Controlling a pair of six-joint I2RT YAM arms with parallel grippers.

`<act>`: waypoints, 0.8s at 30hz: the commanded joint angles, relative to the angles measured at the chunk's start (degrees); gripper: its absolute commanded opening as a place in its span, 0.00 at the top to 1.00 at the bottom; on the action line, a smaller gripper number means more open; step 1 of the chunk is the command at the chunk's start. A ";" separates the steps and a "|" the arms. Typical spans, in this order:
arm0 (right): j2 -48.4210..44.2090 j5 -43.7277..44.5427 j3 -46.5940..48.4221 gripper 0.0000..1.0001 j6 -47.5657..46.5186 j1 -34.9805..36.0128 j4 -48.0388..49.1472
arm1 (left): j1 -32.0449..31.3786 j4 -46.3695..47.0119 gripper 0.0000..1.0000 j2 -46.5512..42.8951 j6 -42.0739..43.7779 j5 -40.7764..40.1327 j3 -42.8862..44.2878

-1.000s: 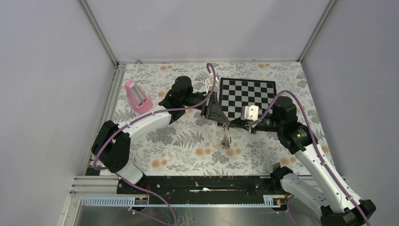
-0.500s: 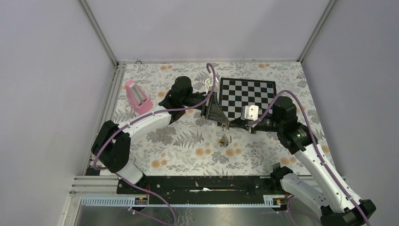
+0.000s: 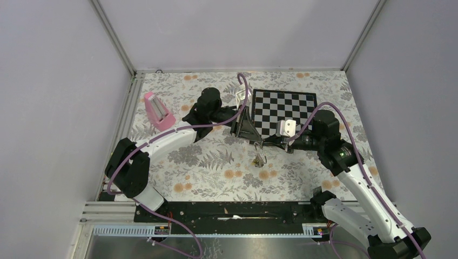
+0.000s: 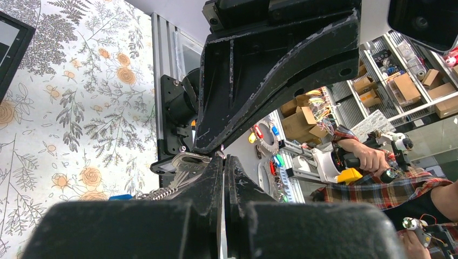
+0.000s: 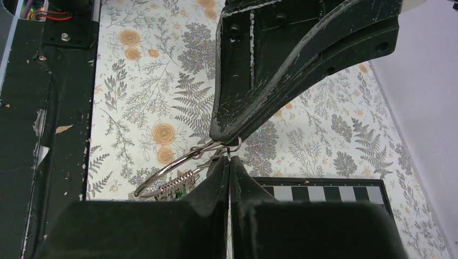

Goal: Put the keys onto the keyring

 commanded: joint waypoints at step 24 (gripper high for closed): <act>-0.47 1.64 0.36 1.00 -0.57 -0.35 3.10 | -1.47 -5.57 1.00 -3.36 8.20 1.19 2.30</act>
